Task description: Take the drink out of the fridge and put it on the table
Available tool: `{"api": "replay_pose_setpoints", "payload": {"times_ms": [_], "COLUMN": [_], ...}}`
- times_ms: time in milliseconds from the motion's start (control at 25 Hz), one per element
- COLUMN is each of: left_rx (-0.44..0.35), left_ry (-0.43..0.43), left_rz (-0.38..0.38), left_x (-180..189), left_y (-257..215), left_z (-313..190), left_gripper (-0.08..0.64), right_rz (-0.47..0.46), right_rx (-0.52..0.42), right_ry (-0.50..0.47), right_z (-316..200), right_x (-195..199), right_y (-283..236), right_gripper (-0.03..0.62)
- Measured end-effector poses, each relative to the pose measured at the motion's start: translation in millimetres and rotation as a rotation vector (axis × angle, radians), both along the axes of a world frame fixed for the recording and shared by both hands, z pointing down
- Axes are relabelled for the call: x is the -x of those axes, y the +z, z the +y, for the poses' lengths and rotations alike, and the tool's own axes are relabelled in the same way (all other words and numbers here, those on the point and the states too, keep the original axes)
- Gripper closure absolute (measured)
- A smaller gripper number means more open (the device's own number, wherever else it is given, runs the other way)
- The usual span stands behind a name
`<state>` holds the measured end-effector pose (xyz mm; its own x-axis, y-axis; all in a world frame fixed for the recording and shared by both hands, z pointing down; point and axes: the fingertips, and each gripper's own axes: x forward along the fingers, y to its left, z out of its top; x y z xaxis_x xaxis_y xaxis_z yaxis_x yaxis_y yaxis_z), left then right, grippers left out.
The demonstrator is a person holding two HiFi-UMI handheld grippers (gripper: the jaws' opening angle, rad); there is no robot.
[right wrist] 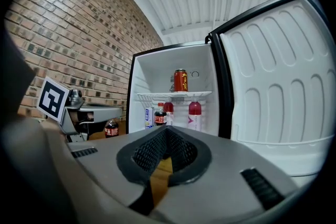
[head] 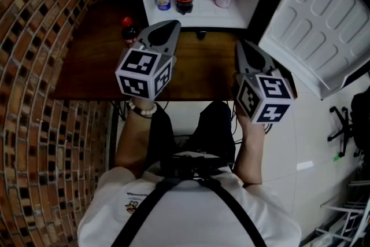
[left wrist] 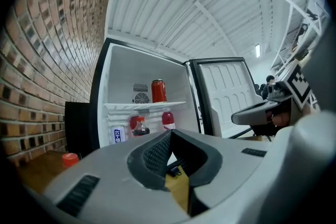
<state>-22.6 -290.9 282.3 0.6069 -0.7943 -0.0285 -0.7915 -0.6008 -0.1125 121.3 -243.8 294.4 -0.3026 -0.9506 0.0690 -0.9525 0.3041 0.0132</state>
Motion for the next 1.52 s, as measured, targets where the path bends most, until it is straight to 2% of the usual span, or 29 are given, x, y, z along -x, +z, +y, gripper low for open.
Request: {"api": "replay_pose_setpoints", "payload": {"times_ms": [280,520,880,1520], "left_rx": [0.077,0.105,0.108,0.11], "left_ry": [0.018,0.019,0.029,0.03], "left_rz": [-0.001,0.011,0.022,0.033], "left_x": [-9,-9,-8,-8], "left_y": [31,42,41,43], "left_z": [-3,-6,-6,-5], "left_gripper": [0.563,0.563,0.563,0.563], "right_rz": [0.014,0.033,0.07,0.07], "right_rx": [0.009,0.023,0.036,0.043], "right_ry": [-0.008,-0.014,0.002,-0.001], "right_z": [-2,-6,-9,-8], "right_x": [6,11,10,11], "right_y": [2,7,10,12], "right_gripper": [0.603,0.603,0.602,0.603]}}
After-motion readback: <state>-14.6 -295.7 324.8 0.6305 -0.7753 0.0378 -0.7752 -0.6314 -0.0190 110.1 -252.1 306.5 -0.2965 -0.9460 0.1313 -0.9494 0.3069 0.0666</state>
